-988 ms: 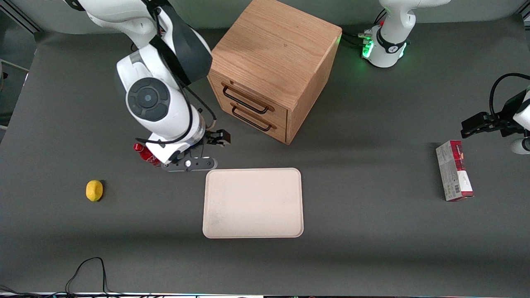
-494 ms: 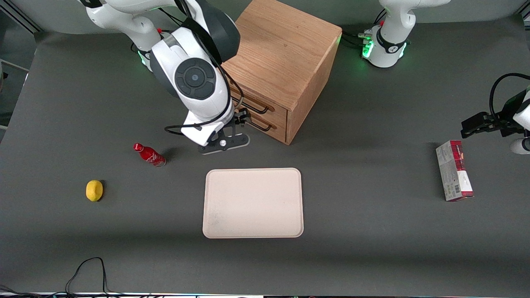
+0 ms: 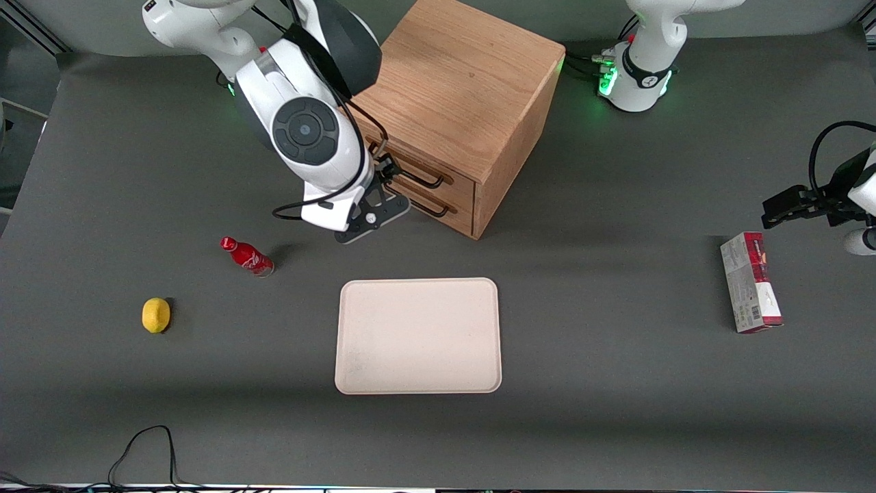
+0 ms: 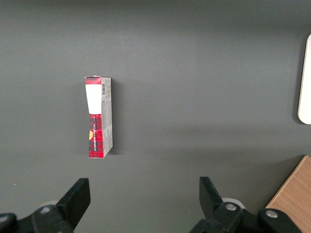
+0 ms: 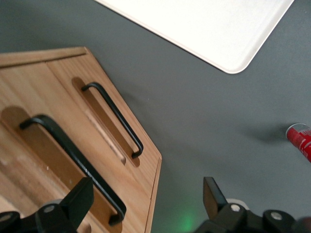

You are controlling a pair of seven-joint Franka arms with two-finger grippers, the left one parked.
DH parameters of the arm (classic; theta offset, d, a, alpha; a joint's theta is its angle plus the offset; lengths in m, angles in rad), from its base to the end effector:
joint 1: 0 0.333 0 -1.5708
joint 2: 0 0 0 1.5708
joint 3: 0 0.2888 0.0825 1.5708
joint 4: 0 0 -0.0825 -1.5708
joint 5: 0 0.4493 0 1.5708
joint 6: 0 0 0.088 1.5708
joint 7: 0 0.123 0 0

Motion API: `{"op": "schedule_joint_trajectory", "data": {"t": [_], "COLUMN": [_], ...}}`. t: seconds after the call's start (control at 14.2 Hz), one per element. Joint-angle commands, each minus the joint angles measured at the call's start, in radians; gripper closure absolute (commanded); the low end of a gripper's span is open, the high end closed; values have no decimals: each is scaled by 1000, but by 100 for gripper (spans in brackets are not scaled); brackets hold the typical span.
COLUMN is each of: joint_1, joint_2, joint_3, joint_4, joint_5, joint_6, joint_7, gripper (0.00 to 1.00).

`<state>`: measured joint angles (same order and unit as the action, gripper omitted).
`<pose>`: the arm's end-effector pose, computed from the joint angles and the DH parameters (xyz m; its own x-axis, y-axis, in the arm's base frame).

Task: Open upper drawer
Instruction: 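Align the right gripper with the upper drawer handle and close on it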

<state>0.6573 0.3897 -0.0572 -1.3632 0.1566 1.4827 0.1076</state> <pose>0.5592 0.4134 0.4280 0.8422 0.4619 -0.2782 0.4521 -0.8861 -0.1026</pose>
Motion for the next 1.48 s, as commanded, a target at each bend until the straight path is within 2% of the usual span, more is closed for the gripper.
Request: {"op": "schedule_joint_trajectory", "data": {"t": [0.0, 0.21, 0.28, 0.35, 0.63, 0.78, 1.06, 1.41], "joint_1": [-1, -5, -11, -12, -8, -12, 1, 15], "joint_2": [-44, -31, -28, -25, -12, 0, -5, -3], "joint_3": [0, 0, -6, -10, -9, -12, -9, -9], "joint_4": [-69, -77, -77, -79, -79, -80, -148, -174], "joint_5": [24, 29, 67, 96, 118, 159, 159, 159], "joint_6": [-1, -42, -51, -50, -36, -25, 57, 71], "joint_7": [-98, -282, -328, -327, -307, -304, -279, -263], "gripper": [0, 0, 0, 0, 0, 0, 0, 0]}}
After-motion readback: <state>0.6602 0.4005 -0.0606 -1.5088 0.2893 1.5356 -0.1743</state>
